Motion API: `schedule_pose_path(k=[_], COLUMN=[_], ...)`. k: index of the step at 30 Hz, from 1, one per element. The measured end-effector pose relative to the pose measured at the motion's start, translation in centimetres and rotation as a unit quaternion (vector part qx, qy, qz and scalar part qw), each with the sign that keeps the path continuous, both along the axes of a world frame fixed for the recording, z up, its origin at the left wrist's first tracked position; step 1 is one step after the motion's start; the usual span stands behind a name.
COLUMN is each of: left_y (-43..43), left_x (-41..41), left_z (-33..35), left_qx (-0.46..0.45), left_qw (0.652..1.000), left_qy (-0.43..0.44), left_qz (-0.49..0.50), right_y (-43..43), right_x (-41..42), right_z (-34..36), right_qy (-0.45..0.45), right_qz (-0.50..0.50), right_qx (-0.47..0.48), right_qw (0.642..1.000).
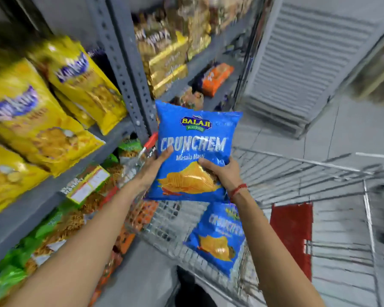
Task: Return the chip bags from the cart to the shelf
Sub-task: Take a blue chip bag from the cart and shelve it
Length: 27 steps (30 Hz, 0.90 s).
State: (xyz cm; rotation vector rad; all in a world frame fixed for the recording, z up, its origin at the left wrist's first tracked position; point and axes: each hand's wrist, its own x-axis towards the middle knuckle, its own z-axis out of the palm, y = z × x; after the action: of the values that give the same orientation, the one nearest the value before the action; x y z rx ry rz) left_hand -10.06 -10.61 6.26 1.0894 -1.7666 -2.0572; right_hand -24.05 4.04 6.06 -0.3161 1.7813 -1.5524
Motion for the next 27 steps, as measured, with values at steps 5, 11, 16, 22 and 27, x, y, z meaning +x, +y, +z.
schedule_pose_path(k=[5, 11, 16, 22, 27], left_y=[-2.8, -3.5, -3.9, -4.9, -7.5], left_x=[1.5, 5.8, 11.0, 18.1, 24.0], left_z=[10.6, 24.3, 33.2, 41.0, 44.1], left_qx=[-0.092, -0.232, -0.318, -0.416, -0.436], left_qw=[0.993, 0.953, 0.907, 0.848, 0.821], left_qy=[0.067, 0.174, 0.226, 0.236, 0.209], left_qz=[0.040, 0.086, 0.155, 0.227, 0.304], right_y=[-3.3, -7.0, -9.7, -14.5, -20.6], right_x=[0.2, 3.1, 7.2, 13.2, 18.3], right_z=[11.0, 23.1, 32.2, 40.4, 43.4], right_qy=[0.093, 0.162, 0.189, 0.194, 0.202], right_qz=[0.025, 0.056, 0.115, 0.193, 0.241], right_qx=[-0.118, -0.246, -0.348, -0.443, -0.454], right_qw=[0.988, 0.954, 0.911, 0.854, 0.834])
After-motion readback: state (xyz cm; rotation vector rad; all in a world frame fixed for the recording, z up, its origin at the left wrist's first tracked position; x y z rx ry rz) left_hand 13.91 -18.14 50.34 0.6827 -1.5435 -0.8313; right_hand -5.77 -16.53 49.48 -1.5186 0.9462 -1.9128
